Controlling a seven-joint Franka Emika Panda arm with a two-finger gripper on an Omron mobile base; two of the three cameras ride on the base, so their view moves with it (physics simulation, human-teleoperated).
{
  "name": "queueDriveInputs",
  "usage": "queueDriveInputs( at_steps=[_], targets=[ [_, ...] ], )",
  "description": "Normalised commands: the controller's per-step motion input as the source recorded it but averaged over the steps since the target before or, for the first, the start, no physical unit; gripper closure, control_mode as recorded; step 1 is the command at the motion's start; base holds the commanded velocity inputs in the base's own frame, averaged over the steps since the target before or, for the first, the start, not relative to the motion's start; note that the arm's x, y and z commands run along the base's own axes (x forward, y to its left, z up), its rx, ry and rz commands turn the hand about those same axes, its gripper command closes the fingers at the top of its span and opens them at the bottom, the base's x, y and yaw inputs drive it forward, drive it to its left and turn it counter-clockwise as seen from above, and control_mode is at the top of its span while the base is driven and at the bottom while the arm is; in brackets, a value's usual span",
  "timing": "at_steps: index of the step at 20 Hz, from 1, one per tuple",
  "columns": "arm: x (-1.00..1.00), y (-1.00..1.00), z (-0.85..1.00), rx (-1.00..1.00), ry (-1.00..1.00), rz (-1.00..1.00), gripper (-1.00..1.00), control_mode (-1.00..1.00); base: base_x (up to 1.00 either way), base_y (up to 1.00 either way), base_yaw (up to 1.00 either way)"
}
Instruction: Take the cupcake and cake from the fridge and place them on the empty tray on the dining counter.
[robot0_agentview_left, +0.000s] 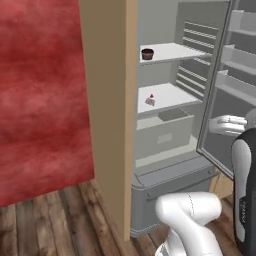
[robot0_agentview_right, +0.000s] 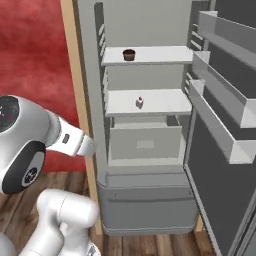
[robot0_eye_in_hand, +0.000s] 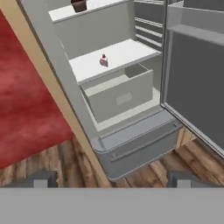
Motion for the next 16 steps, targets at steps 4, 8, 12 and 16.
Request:
queueDriveInputs(
  at_steps=[4, 8, 12, 16],
  targets=[
    [0.0, 0.0, 0.0, 0.0, 0.0, 0.0, -1.0, 1.0, 0.86, -0.89, 0.25],
    [0.0, 0.0, 0.0, 0.0, 0.0, 0.0, -1.0, 1.0, 0.93, -0.22, 0.14],
    [0.0, 0.0, 0.0, 0.0, 0.0, 0.0, -1.0, 1.0, 1.0, 0.51, 0.12],
    [0.0, 0.0, 0.0, 0.0, 0.0, 0.0, -1.0, 1.0, 1.0, 0.36, 0.13]
  ],
)
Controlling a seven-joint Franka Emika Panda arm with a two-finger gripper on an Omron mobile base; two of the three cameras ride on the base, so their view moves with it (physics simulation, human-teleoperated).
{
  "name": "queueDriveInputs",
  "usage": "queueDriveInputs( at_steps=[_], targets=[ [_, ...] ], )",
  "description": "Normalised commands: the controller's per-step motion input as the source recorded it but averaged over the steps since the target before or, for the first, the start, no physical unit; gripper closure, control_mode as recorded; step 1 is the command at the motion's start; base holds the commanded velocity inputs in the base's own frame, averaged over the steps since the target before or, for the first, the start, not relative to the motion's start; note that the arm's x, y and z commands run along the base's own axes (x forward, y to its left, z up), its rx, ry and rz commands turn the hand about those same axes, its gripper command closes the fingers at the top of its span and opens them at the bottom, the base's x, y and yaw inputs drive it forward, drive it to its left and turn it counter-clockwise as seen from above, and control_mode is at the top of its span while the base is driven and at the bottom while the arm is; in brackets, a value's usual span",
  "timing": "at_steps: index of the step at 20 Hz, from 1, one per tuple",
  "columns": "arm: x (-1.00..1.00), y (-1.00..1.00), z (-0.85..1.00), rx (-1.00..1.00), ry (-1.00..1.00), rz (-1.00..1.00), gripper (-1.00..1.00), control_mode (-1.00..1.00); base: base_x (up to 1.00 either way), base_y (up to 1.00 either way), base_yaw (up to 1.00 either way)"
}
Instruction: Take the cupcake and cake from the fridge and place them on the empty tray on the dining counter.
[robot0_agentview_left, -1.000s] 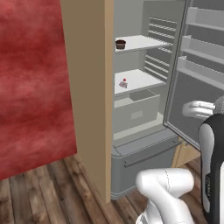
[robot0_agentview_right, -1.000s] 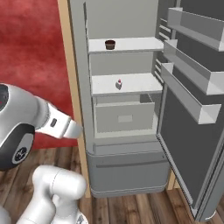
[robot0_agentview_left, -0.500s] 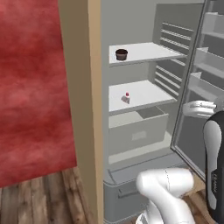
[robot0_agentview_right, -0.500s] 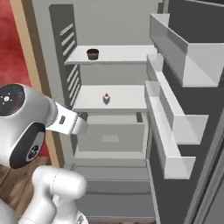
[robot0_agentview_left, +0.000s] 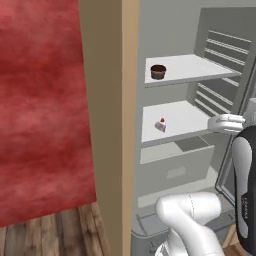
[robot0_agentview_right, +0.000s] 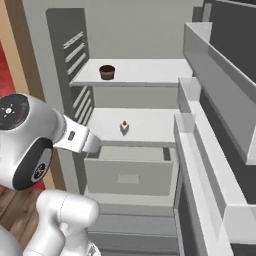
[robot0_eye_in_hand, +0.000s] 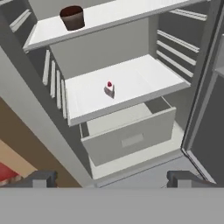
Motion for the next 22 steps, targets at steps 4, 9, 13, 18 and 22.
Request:
queueDriveInputs(
  at_steps=[4, 9, 13, 18, 22],
  targets=[
    [0.0, 0.0, 0.0, 0.0, 0.0, 0.0, -1.0, 1.0, 1.0, -0.23, 0.2],
    [0.0, 0.0, 0.0, 0.0, 0.0, 0.0, -1.0, 1.0, 0.99, -0.31, 0.36],
    [0.0, 0.0, 0.0, 0.0, 0.0, 0.0, -1.0, 1.0, 0.72, -0.15, 0.22],
    [0.41, -0.13, 0.01, -0.02, 0.0, 0.08, -1.0, -1.0, 0.28, -0.1, 0.07],
    [0.47, -0.06, 0.5, 0.0, 0.0, 0.12, -1.0, -1.0, 0.0, 0.0, 0.0]
  ],
)
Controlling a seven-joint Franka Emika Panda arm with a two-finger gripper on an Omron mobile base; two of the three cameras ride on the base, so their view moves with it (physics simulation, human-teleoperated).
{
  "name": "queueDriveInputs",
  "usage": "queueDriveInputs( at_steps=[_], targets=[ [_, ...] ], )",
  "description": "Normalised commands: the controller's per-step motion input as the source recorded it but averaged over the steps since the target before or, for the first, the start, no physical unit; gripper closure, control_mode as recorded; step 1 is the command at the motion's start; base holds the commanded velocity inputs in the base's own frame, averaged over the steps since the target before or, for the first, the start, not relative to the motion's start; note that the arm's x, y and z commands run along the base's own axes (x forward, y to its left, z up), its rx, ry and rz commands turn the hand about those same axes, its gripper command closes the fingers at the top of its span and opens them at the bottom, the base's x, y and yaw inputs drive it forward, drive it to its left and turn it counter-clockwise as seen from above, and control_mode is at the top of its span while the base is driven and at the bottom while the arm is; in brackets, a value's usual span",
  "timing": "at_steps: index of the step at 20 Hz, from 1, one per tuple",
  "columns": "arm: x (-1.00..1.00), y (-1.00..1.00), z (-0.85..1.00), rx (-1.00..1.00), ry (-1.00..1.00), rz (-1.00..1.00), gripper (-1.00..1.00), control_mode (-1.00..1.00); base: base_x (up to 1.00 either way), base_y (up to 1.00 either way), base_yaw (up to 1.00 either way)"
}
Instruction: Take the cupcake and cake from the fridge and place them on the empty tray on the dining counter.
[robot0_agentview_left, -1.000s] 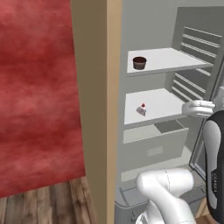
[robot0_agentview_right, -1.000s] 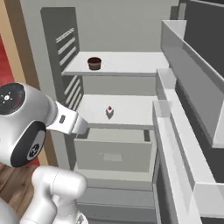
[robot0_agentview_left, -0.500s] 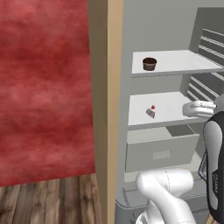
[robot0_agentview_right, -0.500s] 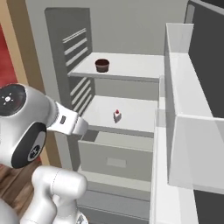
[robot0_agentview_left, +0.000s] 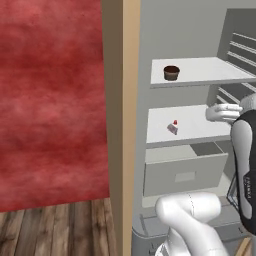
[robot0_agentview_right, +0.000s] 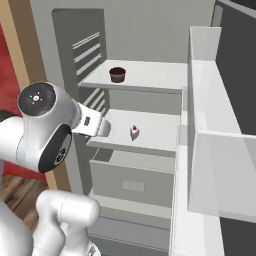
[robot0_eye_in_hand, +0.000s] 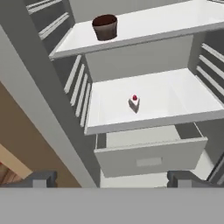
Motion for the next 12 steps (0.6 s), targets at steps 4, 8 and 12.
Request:
queueDriveInputs(
  at_steps=[4, 8, 12],
  targets=[
    [0.27, 0.03, 0.81, -0.04, 0.0, 0.21, -1.0, -1.0, 0.0, 0.0, 0.0],
    [0.35, 0.02, 0.62, -0.16, 0.0, 0.2, -1.0, -1.0, 0.0, 0.0, 0.0],
    [0.53, 0.0, 0.32, -0.19, 0.0, 0.18, -1.0, -1.0, 0.0, 0.0, 0.0]
  ],
)
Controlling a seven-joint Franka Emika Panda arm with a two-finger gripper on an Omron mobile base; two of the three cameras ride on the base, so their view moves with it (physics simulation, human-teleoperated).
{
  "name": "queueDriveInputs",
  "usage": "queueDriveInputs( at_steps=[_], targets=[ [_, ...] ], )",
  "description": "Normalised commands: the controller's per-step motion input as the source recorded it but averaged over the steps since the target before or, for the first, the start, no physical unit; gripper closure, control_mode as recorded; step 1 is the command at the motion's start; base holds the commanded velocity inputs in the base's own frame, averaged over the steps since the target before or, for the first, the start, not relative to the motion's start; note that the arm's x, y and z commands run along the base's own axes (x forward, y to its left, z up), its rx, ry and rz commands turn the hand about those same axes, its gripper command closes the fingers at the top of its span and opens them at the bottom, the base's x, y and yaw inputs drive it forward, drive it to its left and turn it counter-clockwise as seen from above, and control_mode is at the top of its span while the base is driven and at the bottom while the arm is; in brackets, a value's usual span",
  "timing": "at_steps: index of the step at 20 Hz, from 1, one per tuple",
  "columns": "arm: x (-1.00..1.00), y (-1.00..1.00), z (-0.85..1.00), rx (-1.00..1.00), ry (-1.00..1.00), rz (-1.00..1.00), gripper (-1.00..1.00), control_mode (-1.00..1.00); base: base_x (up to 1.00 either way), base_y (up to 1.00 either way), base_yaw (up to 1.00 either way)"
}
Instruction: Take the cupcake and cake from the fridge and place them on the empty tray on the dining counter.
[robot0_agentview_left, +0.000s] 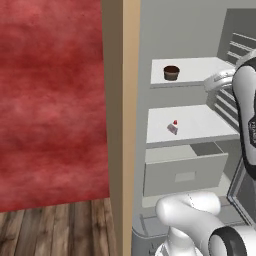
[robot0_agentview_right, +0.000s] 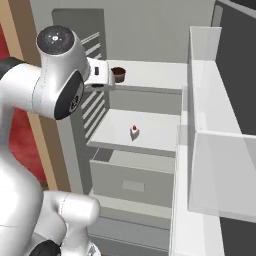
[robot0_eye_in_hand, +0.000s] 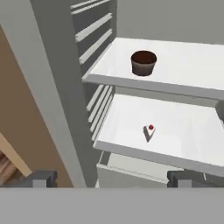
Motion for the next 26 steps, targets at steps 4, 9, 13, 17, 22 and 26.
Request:
queueDriveInputs(
  at_steps=[4, 9, 13, 17, 22, 26],
  targets=[
    [0.5, 0.0, 0.0, -0.18, 0.0, 0.16, -1.0, -1.0, 0.0, 0.0, 0.0],
    [0.41, 0.0, 0.0, -0.15, -0.08, 0.11, -1.0, -1.0, 0.0, 0.0, 0.0],
    [0.45, 0.0, 0.0, -0.01, -0.02, 0.07, -1.0, -1.0, 0.0, 0.0, 0.0],
    [0.41, 0.0, 0.0, 0.0, 0.0, 0.02, -1.0, -1.0, 0.0, 0.0, 0.0],
    [0.44, 0.03, 0.0, 0.0, 0.0, 0.0, -1.0, -1.0, 0.0, 0.0, 0.0],
    [0.38, 0.09, -0.06, 0.01, 0.0, 0.0, -1.0, -1.0, 0.0, 0.0, 0.0]
  ],
)
